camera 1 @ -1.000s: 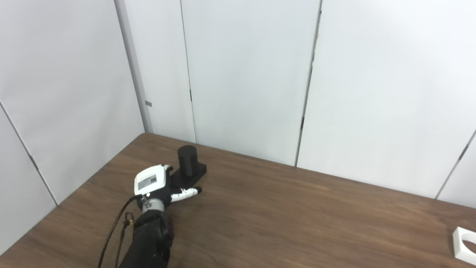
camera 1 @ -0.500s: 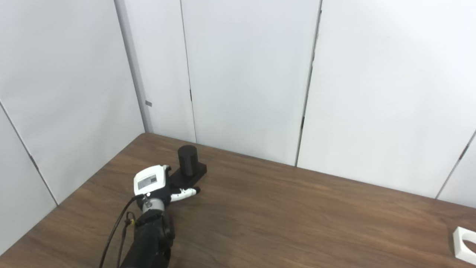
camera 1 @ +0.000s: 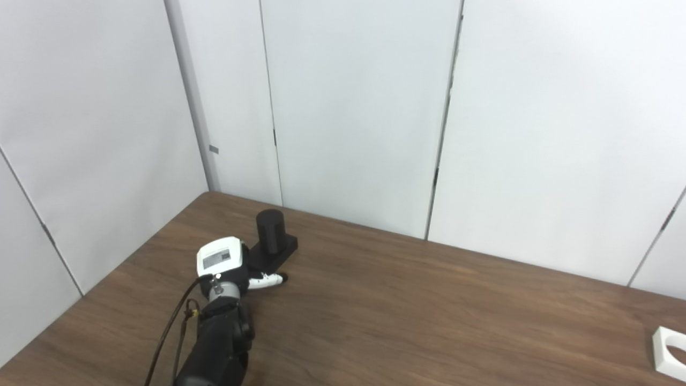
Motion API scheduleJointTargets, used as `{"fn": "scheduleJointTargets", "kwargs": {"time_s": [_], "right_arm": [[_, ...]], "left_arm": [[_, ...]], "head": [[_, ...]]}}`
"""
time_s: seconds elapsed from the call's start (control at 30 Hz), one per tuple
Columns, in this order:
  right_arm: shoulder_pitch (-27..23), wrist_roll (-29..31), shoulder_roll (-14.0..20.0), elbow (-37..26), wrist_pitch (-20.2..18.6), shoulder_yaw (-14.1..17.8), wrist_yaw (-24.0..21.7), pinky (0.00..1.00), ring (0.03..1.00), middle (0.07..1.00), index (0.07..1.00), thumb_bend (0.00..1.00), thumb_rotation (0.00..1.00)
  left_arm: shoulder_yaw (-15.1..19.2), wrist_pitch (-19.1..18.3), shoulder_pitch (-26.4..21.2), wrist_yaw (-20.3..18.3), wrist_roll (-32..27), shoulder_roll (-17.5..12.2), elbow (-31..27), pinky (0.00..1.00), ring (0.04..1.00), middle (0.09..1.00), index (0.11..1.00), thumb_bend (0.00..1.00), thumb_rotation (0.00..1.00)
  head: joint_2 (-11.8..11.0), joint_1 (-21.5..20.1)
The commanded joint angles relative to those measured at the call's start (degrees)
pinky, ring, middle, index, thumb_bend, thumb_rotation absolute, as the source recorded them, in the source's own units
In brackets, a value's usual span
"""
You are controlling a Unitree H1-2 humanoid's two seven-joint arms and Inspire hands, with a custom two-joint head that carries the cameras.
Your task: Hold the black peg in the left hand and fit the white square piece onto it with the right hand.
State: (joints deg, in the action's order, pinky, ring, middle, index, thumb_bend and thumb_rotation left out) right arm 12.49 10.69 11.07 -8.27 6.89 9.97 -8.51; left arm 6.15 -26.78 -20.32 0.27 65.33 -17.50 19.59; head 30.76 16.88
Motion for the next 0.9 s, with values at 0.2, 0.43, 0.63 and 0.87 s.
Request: {"fn": "scheduleJointTargets", "kwargs": {"time_s": [0.2, 0.43, 0.63, 0.87], "right_arm": [[2.1, 0.4, -0.7, 0.8, -0.2, -0.6, 0.0, 0.96, 0.973, 0.942, 1.000, 0.71, 0.98], [2.0, 0.6, -0.6, 1.0, 0.0, -0.7, -0.3, 0.98, 0.985, 0.951, 1.000, 0.68, 1.00], [2.1, 0.4, -0.6, 0.8, -0.3, -0.8, -0.1, 0.98, 0.983, 0.947, 1.000, 0.69, 1.00], [2.2, -0.3, -0.7, 0.4, -0.8, -0.9, 0.2, 0.95, 0.974, 0.943, 1.000, 0.69, 1.00]], "left_arm": [[-0.6, -0.1, -3.0, 3.3, -0.2, -2.2, -0.2, 0.91, 0.872, 0.812, 0.599, 0.89, 0.48], [-1.2, -0.1, -2.8, 5.7, -3.3, -2.7, 0.0, 0.88, 0.853, 0.770, 0.515, 0.85, 0.34], [-1.7, -0.1, -2.4, 7.7, -5.7, -2.9, -0.1, 0.83, 0.833, 0.755, 0.486, 0.55, 0.10], [-2.5, -0.1, -2.0, 8.7, -8.8, -3.4, -0.2, 0.77, 0.800, 0.726, 0.482, 0.52, 0.05]], "head": [[0.1, 0.1], [0.3, 0.0], [0.6, -0.2], [0.6, -0.2]]}}
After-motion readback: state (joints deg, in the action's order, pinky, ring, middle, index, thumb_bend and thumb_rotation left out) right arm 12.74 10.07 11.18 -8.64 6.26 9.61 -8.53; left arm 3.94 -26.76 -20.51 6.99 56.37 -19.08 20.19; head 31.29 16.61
